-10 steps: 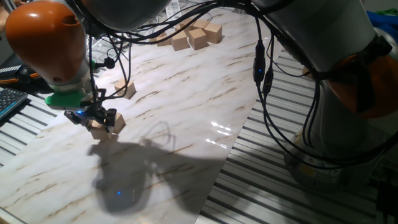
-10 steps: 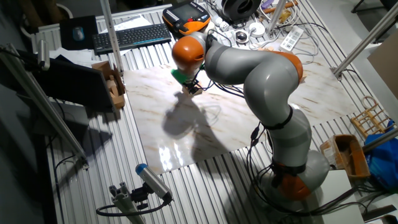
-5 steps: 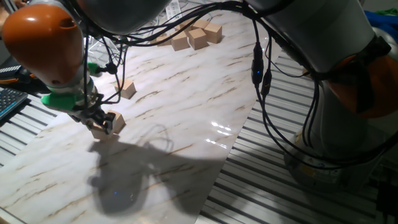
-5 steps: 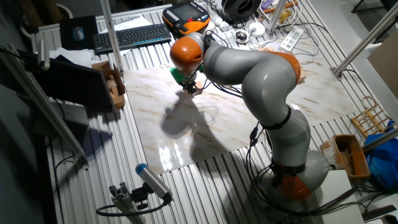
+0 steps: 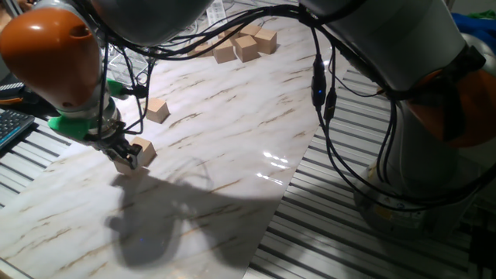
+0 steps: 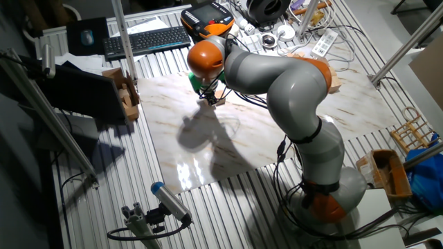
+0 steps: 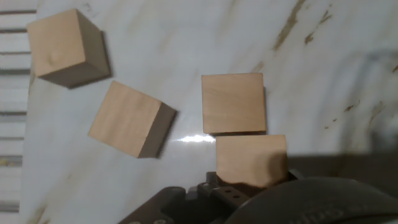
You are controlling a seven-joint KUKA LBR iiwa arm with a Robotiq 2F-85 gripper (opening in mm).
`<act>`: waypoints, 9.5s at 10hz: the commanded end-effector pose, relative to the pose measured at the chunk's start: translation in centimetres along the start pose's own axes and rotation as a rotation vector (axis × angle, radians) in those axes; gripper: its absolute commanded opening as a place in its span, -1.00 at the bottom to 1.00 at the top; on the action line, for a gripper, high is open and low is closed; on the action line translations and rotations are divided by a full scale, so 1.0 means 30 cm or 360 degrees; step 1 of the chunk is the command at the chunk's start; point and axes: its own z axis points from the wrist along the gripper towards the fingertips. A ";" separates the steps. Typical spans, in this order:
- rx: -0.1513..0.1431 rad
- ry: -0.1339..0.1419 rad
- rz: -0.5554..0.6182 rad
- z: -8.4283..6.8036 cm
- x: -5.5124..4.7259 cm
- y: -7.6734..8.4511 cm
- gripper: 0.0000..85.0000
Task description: Stack the blocks into a pyramid shape
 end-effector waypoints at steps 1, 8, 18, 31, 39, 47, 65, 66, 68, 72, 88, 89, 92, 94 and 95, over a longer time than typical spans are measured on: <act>0.0001 0.0008 0.0007 0.003 0.001 0.000 -1.00; -0.0014 0.0003 -0.0030 0.020 0.003 0.006 -1.00; -0.0026 -0.0014 -0.0030 0.038 -0.001 0.023 -1.00; -0.0021 -0.0007 -0.0061 0.059 -0.002 0.026 -1.00; -0.0041 -0.0012 -0.0066 0.068 -0.001 0.022 -1.00; -0.0060 -0.0034 -0.0069 0.070 0.003 0.018 -0.60; -0.0020 -0.0070 -0.0070 0.066 0.003 0.016 0.60; -0.0020 -0.0075 -0.0076 0.057 0.000 0.015 0.60; -0.0008 -0.0077 -0.0093 0.024 -0.005 0.013 0.60; 0.0040 -0.0013 -0.0149 -0.044 -0.008 0.012 0.60; -0.0055 0.0219 -0.0132 -0.001 0.085 -0.010 -1.00; -0.0062 0.0226 -0.0124 0.004 0.088 -0.009 -1.00; -0.0101 0.0198 -0.0112 0.015 0.088 -0.004 -1.00; -0.0111 0.0154 -0.0103 0.015 0.083 0.001 -1.00; -0.0113 0.0133 -0.0099 0.015 0.080 0.003 -1.00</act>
